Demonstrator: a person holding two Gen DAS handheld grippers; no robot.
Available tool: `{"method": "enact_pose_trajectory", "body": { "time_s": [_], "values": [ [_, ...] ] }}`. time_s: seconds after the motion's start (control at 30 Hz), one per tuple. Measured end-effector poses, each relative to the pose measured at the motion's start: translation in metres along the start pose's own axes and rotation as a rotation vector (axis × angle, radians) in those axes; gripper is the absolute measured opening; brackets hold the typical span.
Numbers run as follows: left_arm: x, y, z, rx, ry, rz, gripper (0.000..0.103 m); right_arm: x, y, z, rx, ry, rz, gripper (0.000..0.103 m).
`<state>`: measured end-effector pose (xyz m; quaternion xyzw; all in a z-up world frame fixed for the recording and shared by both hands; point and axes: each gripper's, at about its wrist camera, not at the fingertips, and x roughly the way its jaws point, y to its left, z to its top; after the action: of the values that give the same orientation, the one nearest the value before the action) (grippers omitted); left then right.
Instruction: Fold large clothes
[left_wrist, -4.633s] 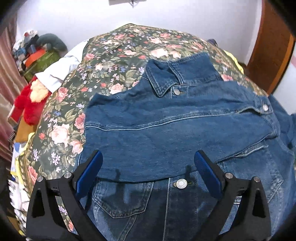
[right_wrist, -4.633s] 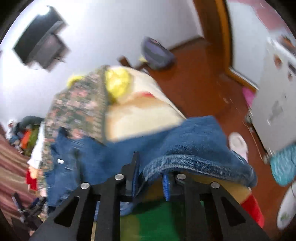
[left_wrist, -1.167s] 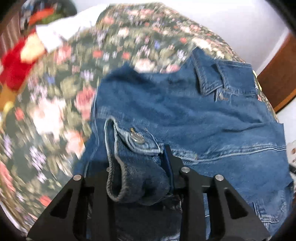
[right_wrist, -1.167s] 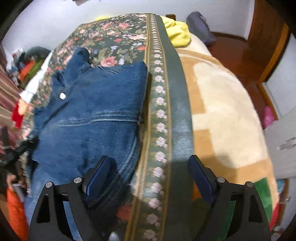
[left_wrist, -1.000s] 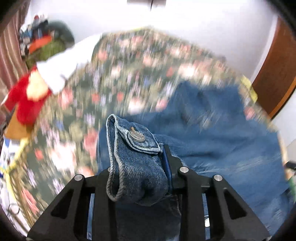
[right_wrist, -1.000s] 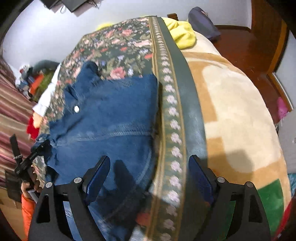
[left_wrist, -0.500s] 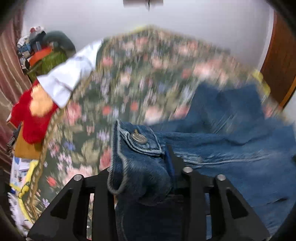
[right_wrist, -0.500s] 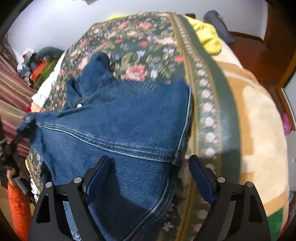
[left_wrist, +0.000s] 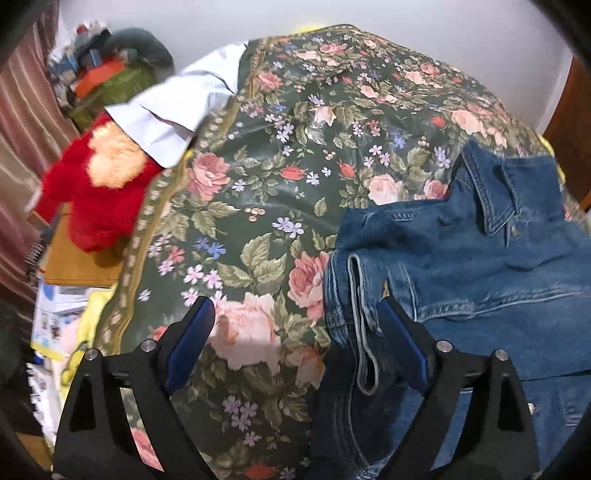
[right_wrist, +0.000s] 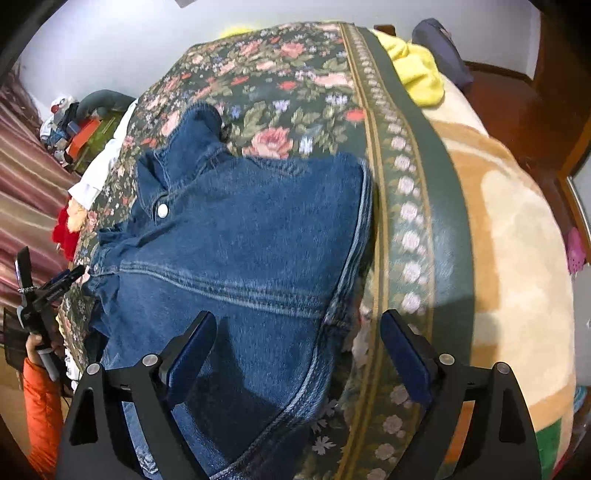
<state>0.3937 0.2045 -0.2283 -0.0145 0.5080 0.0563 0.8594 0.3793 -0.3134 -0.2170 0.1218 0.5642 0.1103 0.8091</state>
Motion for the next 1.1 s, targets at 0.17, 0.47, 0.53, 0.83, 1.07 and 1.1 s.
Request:
{"method": "enact_pose_trajectory", "body": {
  "time_s": [0.17, 0.47, 0.53, 0.83, 1.07, 1.1],
  "values": [
    [0.05, -0.001, 0.016, -0.077, 0.119, -0.113, 0.091, 0.004, -0.01, 0.018, 0.064, -0.03, -0.008, 0.089],
    [0.088, -0.037, 0.043, -0.036, 0.103, -0.148, 0.032, 0.028, -0.009, 0.036, 0.092, -0.017, 0.092, 0.057],
    [0.084, -0.045, 0.043, -0.014, 0.077, -0.094, 0.028, 0.032, -0.004, 0.038, 0.086, -0.025, 0.069, 0.042],
    [-0.015, -0.005, 0.049, -0.079, -0.141, -0.127, 0.008, 0.035, 0.04, 0.088, -0.121, -0.088, 0.02, 0.021],
    [0.006, 0.048, 0.054, -0.126, -0.079, 0.042, 0.004, 0.076, 0.084, 0.138, -0.185, -0.112, -0.057, 0.022],
    [0.013, 0.054, 0.052, -0.135, -0.053, 0.052, 0.004, 0.082, 0.086, 0.141, -0.194, -0.108, -0.083, 0.022]
  ]
}}
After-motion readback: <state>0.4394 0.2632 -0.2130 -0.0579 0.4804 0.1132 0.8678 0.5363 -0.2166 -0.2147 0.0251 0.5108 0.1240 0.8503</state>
